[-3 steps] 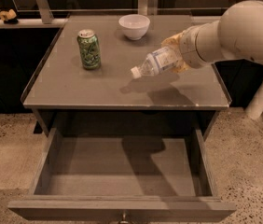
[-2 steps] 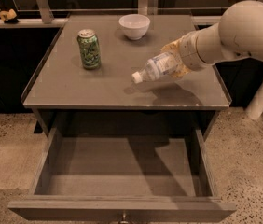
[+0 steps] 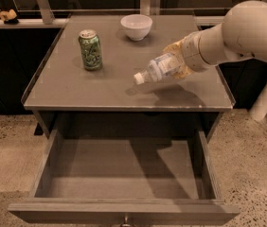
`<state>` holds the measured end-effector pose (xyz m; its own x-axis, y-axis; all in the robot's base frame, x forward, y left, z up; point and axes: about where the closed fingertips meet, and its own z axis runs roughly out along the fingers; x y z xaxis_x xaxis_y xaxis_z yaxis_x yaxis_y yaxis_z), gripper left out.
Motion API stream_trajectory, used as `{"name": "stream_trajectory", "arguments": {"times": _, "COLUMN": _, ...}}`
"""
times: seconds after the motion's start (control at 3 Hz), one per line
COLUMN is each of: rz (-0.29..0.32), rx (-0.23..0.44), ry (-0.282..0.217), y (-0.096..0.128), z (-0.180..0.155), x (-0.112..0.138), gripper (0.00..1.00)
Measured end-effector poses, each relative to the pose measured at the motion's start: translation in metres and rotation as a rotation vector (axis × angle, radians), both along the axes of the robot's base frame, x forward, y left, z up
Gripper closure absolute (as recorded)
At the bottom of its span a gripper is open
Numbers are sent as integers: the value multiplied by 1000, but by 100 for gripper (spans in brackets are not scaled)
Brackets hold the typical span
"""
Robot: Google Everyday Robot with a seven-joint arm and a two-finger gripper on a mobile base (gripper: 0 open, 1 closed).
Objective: Pick blue plastic bottle from top drawer and place on counter
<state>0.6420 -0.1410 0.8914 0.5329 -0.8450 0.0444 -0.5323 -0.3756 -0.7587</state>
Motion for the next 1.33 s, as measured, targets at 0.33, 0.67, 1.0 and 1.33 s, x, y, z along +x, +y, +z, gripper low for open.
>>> {"name": "stream_trajectory", "arguments": {"times": 0.33, "rz": 0, "rx": 0, "ry": 0, "y": 0, "z": 0, "x": 0, "gripper": 58}}
{"name": "stream_trajectory", "arguments": {"times": 0.67, "rz": 0, "rx": 0, "ry": 0, "y": 0, "z": 0, "x": 0, "gripper": 35}}
{"name": "stream_trajectory", "arguments": {"times": 1.0, "rz": 0, "rx": 0, "ry": 0, "y": 0, "z": 0, "x": 0, "gripper": 12}}
{"name": "stream_trajectory", "arguments": {"times": 1.33, "rz": 0, "rx": 0, "ry": 0, "y": 0, "z": 0, "x": 0, "gripper": 0}}
